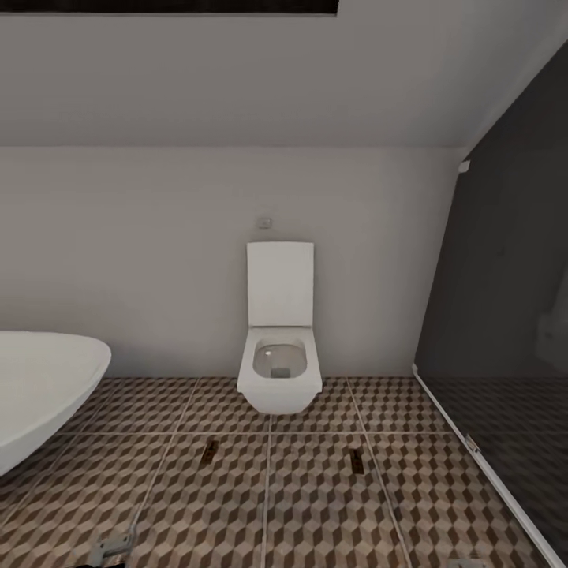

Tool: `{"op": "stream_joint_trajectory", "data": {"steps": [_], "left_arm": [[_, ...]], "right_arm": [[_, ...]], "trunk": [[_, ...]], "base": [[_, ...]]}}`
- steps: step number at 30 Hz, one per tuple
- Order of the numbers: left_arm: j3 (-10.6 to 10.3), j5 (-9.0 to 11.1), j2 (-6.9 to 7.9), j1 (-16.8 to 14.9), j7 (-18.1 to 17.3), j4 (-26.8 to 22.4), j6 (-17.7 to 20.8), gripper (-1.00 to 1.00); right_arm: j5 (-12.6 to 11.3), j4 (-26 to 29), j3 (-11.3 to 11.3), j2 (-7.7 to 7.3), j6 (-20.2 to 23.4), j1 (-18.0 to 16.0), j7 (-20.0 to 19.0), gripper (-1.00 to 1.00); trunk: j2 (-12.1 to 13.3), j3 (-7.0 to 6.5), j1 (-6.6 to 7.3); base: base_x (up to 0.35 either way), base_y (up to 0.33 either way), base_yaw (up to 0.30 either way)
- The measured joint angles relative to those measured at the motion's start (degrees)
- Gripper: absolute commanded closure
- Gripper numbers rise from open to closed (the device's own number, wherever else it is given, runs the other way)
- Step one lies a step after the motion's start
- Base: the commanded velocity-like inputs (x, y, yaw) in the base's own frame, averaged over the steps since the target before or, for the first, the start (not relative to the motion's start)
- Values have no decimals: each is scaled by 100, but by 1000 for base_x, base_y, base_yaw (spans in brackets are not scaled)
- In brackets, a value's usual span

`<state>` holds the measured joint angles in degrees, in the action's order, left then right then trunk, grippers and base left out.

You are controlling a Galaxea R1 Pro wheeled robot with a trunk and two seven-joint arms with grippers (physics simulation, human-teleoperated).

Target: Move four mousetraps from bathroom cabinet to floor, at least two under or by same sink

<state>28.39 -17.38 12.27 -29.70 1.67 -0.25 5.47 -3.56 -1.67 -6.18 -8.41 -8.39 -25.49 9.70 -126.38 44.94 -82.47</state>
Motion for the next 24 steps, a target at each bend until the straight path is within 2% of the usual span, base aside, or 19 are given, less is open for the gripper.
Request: {"op": "stream_joint_trajectory", "data": {"steps": [7, 15, 19, 24], "left_arm": [[3, 2, -120, 252, -2, 1, -11, -100], [4, 4, -348, 644, -1, 1, -90, -100], [4, 4, -402, 764, 2, 1, -175, -100], [5, 5, -448, 913, 4, 1, -250, -100]], "right_arm": [[-6, 0, 8, 3, -74, 188, -2, -100], [-18, 0, 34, 63, -99, 550, 0, -100], [-80, 0, 45, 79, -101, 706, 2, -100], [-282, -3, 61, 94, -100, 972, 0, -100]], "trunk": [[281, -126, 154], [602, -269, 330], [762, -341, 417], [963, -431, 527]], "base": [[0, 0, 0], [0, 0, 0], [0, 0, 0], [0, 0, 0]]}}
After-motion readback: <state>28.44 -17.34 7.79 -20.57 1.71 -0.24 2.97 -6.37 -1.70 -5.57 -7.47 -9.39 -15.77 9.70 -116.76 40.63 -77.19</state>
